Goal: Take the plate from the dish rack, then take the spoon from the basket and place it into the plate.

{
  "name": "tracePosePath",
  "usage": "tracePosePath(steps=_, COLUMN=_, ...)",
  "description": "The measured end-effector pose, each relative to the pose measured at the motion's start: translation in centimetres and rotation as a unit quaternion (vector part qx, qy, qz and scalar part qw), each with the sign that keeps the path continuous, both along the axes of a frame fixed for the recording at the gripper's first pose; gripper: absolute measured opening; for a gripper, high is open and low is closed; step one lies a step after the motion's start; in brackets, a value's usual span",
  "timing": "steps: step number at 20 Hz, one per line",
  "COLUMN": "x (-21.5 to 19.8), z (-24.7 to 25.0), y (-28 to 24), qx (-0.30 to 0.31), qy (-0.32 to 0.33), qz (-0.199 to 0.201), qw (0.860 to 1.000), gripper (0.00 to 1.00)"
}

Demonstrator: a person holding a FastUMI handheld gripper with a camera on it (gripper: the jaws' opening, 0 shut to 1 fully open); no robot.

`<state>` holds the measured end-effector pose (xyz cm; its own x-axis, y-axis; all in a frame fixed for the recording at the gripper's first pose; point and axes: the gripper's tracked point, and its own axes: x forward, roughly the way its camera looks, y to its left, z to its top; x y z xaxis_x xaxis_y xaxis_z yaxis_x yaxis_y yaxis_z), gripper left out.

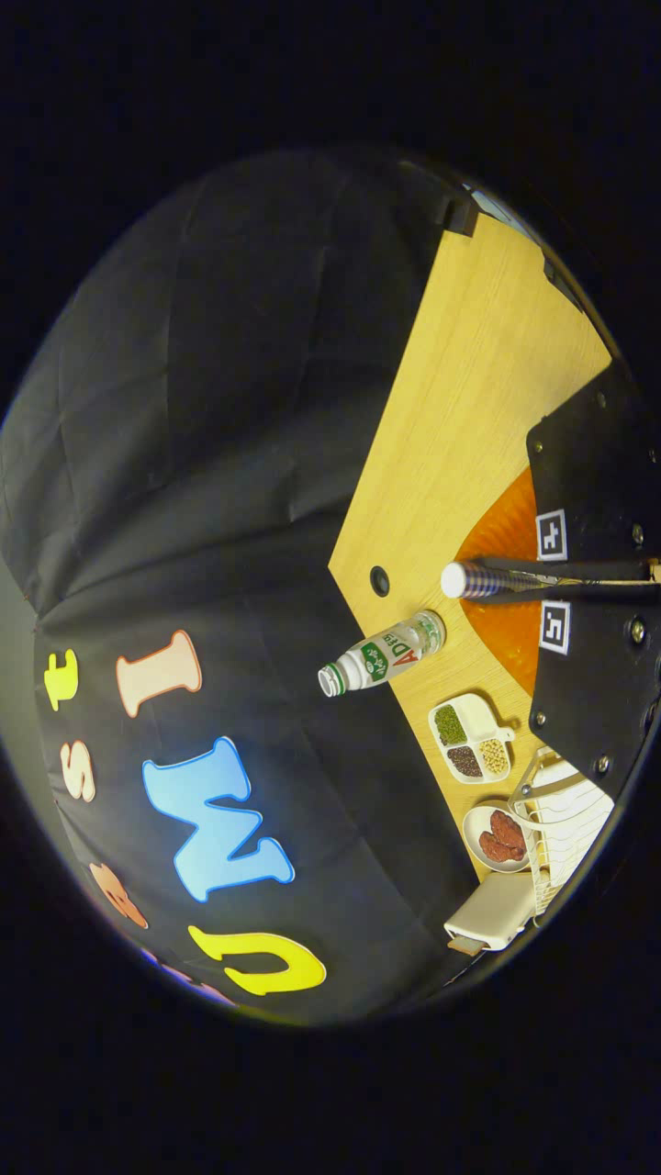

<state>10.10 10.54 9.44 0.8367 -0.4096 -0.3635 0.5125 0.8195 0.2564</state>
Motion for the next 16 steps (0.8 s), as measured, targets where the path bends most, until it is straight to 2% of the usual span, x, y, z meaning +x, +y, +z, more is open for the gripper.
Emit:
tracePosePath(steps=9, x=-3.3, z=8.7, y=2.8, qx=-0.081, qy=-0.04, qz=0.025, qw=0.996, gripper=0.02)
tracePosePath(steps=16, x=-7.9, z=11.7, y=10.0, qx=-0.137, qy=-0.04, qz=0.088, qw=0.986, gripper=0.02)
